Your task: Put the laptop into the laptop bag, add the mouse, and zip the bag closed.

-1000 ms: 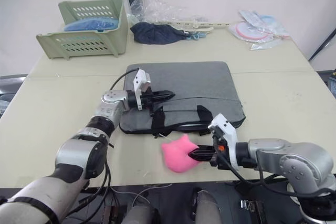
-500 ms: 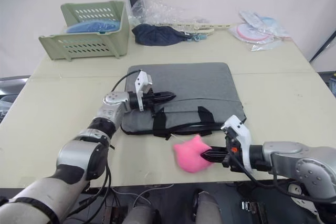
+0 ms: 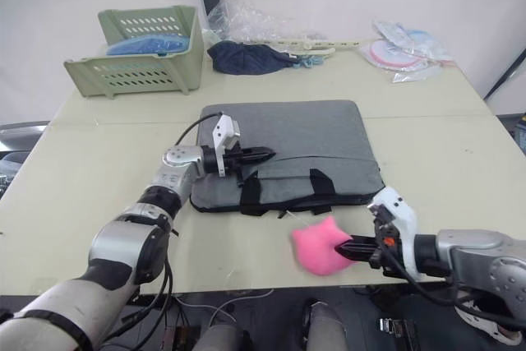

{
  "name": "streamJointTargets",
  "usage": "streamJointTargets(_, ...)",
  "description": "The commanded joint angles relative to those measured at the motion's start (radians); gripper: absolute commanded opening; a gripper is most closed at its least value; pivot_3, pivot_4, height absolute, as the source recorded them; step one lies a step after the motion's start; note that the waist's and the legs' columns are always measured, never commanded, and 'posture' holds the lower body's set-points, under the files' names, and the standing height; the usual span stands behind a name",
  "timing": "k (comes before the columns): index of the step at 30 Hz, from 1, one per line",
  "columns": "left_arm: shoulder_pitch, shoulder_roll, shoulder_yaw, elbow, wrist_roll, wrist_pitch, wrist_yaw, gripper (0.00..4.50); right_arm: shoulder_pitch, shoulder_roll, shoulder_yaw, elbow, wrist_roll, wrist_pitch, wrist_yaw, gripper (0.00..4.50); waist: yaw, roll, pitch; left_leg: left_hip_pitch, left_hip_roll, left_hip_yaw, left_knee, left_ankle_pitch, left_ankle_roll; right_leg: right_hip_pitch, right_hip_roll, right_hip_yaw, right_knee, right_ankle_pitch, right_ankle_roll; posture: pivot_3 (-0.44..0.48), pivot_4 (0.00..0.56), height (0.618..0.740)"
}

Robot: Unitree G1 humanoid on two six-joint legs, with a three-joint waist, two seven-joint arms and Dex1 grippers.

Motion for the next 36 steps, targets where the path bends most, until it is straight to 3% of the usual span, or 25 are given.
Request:
streamJointTargets(1,0.098,-0.004,-0.059,0.094,0.079,0.032,-0.008,0.0,0.037,-0.032,-0.039,0.023,-0.033,-0.025,0.042,0.06,0.001,0.0,-0.001,0.0,0.0,0.0,0.0,0.0,0.0,0.0,0.0,0.0,0.0,0.0,0.0,0.0,0.15,0.74)
streamJointTargets(26,0.1,-0.003,-0.069,0.09,0.082,0.026,-0.015,0.0,0.257,-0.094,-0.184,0.316,-0.314,-0.227,0.214,0.06,0.0,-0.002,-0.004,0.001,0.0,-0.001,-0.001,0.0,0.0,0.002,0.0,-0.001,-0.003,0.0,0.001,0.0,0.15,0.74)
streamJointTargets(36,0.097,-0.008,-0.077,0.091,0.084,0.022,-0.014,0.0,0.235,-0.09,-0.182,0.469,-0.417,-0.305,0.219,0.06,0.0,-0.002,-0.004,0.002,0.0,-0.001,-0.001,-0.001,0.001,0.004,0.0,-0.001,-0.004,0.001,0.001,0.0,0.15,0.74)
